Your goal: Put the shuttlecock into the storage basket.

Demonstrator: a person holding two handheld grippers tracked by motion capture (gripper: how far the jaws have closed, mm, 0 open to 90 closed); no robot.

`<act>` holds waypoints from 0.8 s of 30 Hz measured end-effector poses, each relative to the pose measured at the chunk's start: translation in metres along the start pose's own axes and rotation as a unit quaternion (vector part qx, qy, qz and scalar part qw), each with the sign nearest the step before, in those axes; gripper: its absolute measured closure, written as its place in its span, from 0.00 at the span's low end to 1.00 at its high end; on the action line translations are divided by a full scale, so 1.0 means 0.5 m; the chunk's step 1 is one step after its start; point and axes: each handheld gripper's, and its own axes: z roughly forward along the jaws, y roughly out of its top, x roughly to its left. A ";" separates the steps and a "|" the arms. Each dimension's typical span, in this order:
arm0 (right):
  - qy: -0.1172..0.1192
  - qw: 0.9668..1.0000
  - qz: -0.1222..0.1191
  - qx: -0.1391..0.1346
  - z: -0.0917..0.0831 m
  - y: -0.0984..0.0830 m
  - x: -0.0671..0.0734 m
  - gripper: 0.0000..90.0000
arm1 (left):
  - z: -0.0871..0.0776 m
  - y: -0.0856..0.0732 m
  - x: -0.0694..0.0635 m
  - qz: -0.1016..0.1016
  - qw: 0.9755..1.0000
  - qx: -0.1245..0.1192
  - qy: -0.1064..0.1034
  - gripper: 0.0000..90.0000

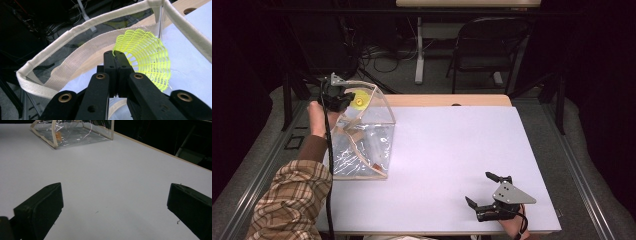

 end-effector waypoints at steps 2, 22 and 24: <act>0.000 1.000 0.000 0.001 0.000 0.000 0.000 0.00 | 0.002 0.001 -0.001 0.003 1.000 0.001 0.001 1.00; 0.003 1.000 0.002 -0.003 0.002 -0.003 -0.005 0.00 | 0.033 -0.006 0.003 -0.005 1.000 0.025 -0.008 0.99; 0.004 1.000 -0.001 -0.003 0.003 -0.002 -0.004 0.00 | 0.037 -0.008 0.003 -0.006 1.000 0.026 -0.009 0.99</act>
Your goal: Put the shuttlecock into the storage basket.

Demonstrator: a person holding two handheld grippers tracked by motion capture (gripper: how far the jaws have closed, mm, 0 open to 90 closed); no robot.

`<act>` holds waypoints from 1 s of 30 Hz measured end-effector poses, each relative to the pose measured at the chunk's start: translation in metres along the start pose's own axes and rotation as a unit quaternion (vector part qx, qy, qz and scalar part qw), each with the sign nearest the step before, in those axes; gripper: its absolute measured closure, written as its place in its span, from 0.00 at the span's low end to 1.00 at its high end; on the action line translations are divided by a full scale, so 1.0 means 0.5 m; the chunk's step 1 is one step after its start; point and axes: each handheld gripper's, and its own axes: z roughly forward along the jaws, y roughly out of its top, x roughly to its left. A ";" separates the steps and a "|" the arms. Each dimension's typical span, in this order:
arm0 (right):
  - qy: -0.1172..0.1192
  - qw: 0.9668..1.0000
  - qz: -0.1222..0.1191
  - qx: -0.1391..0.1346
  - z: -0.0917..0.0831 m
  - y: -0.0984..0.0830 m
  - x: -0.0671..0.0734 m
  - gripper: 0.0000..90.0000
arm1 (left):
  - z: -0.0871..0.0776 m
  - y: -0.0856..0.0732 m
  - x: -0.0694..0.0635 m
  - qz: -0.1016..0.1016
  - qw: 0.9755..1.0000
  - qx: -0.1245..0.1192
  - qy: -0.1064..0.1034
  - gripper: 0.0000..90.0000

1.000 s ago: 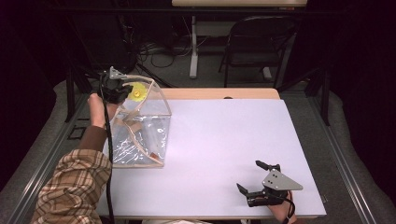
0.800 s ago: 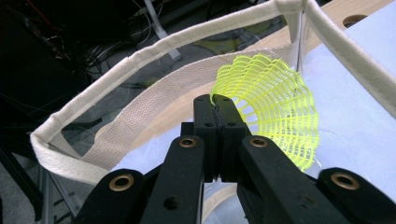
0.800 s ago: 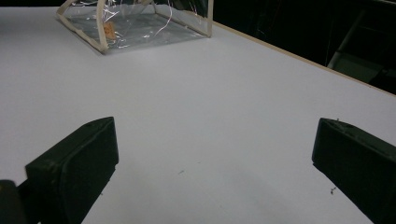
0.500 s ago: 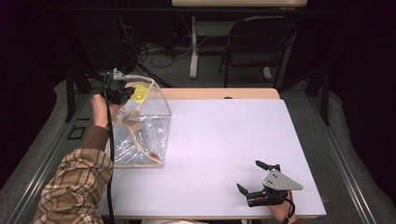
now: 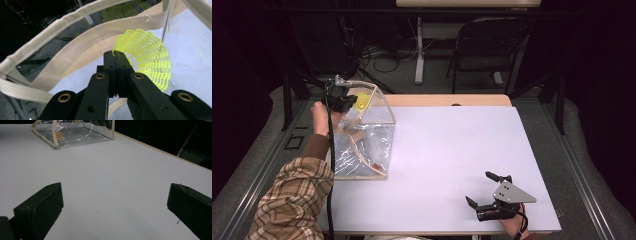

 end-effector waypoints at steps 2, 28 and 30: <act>0.000 1.000 0.001 -0.001 -0.001 0.000 0.001 0.00 | 0.003 0.000 0.002 -0.008 1.000 -0.002 0.000 0.87; -0.003 1.000 -0.001 0.004 -0.003 0.000 0.005 0.00 | -0.087 0.004 0.000 -0.036 0.997 -0.073 -0.015 0.04; -0.003 1.000 0.000 0.004 -0.003 0.000 0.005 0.00 | -0.095 0.004 -0.003 -0.037 0.996 -0.077 -0.019 0.02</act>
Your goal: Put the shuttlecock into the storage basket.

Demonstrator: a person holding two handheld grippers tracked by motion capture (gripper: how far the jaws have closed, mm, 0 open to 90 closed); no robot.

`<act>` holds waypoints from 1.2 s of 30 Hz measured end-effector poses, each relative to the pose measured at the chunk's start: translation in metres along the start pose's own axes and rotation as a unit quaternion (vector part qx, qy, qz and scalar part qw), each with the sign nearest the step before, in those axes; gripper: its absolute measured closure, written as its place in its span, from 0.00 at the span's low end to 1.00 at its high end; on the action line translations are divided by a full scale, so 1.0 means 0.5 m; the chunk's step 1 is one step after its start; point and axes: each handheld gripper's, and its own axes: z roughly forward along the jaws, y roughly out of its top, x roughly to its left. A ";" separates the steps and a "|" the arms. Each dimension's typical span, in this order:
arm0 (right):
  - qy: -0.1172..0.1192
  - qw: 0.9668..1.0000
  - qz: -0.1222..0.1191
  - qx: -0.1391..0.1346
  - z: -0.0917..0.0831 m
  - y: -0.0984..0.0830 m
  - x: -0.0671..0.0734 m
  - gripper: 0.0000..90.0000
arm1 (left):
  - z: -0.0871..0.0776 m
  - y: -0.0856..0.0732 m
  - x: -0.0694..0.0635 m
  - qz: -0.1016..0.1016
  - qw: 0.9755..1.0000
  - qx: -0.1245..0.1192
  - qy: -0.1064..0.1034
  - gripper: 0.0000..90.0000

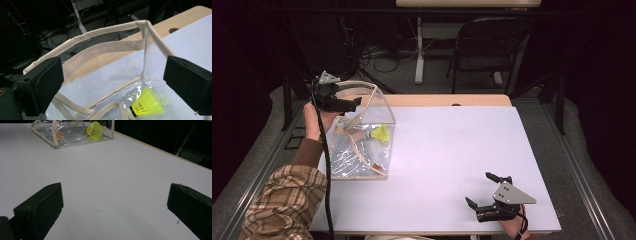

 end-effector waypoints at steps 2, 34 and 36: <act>-0.001 1.000 0.000 0.000 0.001 0.000 0.000 0.00 | -0.010 0.000 -0.005 0.001 1.000 -0.005 0.000 0.00; -0.001 1.000 0.001 0.002 0.000 0.000 0.002 0.00 | -0.115 -0.089 -0.105 0.018 0.997 -0.064 -0.036 0.00; -0.001 1.000 0.003 0.003 0.000 0.000 0.002 0.00 | -0.120 -0.097 -0.106 0.015 0.997 -0.067 -0.037 0.00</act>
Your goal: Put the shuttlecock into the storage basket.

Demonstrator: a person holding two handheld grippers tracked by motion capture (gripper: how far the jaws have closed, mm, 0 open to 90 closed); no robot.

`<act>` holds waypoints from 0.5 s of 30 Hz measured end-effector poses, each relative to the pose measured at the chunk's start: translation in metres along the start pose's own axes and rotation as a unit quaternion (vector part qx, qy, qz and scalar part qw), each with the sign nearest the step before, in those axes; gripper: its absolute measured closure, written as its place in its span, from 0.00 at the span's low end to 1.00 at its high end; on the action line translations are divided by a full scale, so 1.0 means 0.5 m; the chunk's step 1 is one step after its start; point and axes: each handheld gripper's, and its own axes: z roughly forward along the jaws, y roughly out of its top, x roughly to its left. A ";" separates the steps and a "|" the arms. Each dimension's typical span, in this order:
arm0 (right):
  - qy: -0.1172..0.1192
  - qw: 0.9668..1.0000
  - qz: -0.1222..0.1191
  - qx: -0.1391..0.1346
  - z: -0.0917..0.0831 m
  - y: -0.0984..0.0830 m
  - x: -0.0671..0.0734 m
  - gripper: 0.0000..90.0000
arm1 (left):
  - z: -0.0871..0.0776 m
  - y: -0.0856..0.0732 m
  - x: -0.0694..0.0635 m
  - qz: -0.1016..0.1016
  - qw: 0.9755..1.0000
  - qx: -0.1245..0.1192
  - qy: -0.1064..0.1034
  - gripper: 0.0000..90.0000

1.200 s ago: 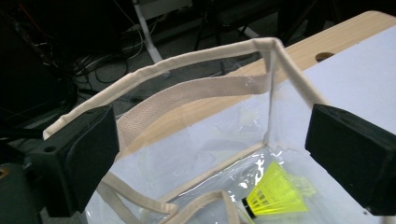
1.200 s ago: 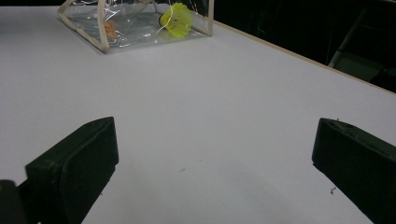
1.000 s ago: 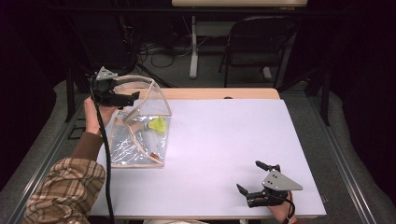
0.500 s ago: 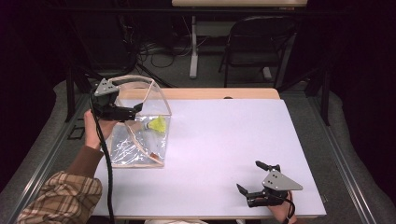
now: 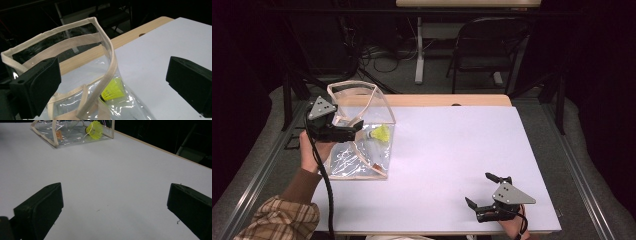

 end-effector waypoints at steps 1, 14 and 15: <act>0.000 1.000 0.000 0.000 0.000 0.000 0.000 0.00 | -0.003 -0.003 -0.001 -0.001 1.000 -0.002 0.000 0.00; -0.002 1.000 -0.001 0.000 -0.001 -0.001 0.000 0.00 | -0.031 -0.055 -0.035 -0.001 1.000 -0.016 -0.016 0.00; -0.002 1.000 -0.001 0.000 -0.001 0.000 0.000 0.00 | -0.033 -0.059 -0.037 -0.003 1.000 -0.018 -0.017 0.00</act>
